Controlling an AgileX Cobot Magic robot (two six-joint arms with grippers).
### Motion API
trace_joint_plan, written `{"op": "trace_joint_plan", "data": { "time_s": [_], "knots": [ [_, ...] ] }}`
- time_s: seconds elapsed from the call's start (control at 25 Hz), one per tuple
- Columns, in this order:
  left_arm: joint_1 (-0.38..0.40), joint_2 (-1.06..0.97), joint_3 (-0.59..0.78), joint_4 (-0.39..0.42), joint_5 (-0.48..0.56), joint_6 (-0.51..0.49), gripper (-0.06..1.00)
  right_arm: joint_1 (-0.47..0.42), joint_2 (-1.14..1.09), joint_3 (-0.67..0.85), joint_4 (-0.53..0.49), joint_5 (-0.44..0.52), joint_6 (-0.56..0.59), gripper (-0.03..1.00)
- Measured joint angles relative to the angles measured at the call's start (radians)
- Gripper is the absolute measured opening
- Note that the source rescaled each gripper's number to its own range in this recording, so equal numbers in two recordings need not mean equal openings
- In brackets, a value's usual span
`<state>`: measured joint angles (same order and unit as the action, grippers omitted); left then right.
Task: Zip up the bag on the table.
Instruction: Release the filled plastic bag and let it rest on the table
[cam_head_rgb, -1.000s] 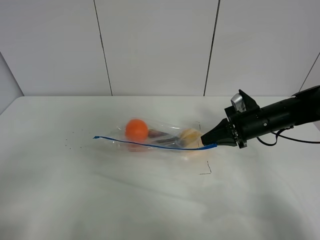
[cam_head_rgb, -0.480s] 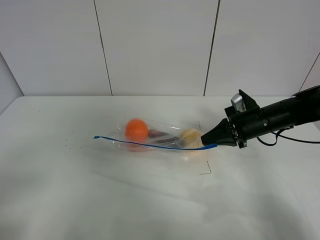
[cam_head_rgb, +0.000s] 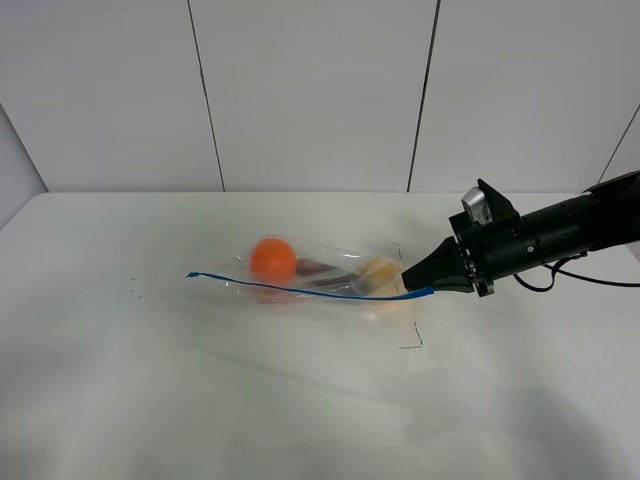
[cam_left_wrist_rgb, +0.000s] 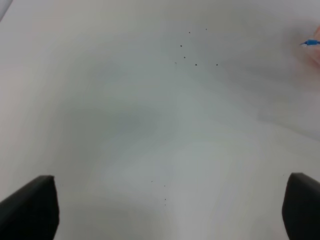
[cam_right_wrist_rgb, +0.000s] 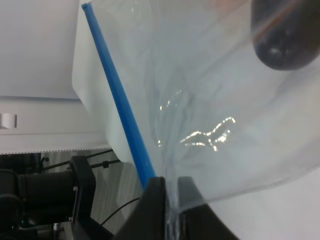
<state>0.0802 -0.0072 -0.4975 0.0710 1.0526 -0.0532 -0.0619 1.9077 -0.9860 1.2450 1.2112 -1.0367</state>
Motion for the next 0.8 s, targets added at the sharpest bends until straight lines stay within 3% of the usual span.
{"op": "trace_joint_plan", "data": {
  "time_s": [0.64, 0.72, 0.8],
  "knots": [
    [0.0, 0.0, 0.0, 0.0, 0.0, 0.001, 1.0, 0.0, 0.0, 0.0, 0.0, 0.0, 0.002, 0.01],
    [0.0, 0.0, 0.0, 0.0, 0.0, 0.001, 1.0, 0.0, 0.0, 0.0, 0.0, 0.0, 0.003, 0.1],
    [0.0, 0.0, 0.0, 0.0, 0.0, 0.001, 1.0, 0.0, 0.0, 0.0, 0.0, 0.0, 0.004, 0.33]
  ]
}}
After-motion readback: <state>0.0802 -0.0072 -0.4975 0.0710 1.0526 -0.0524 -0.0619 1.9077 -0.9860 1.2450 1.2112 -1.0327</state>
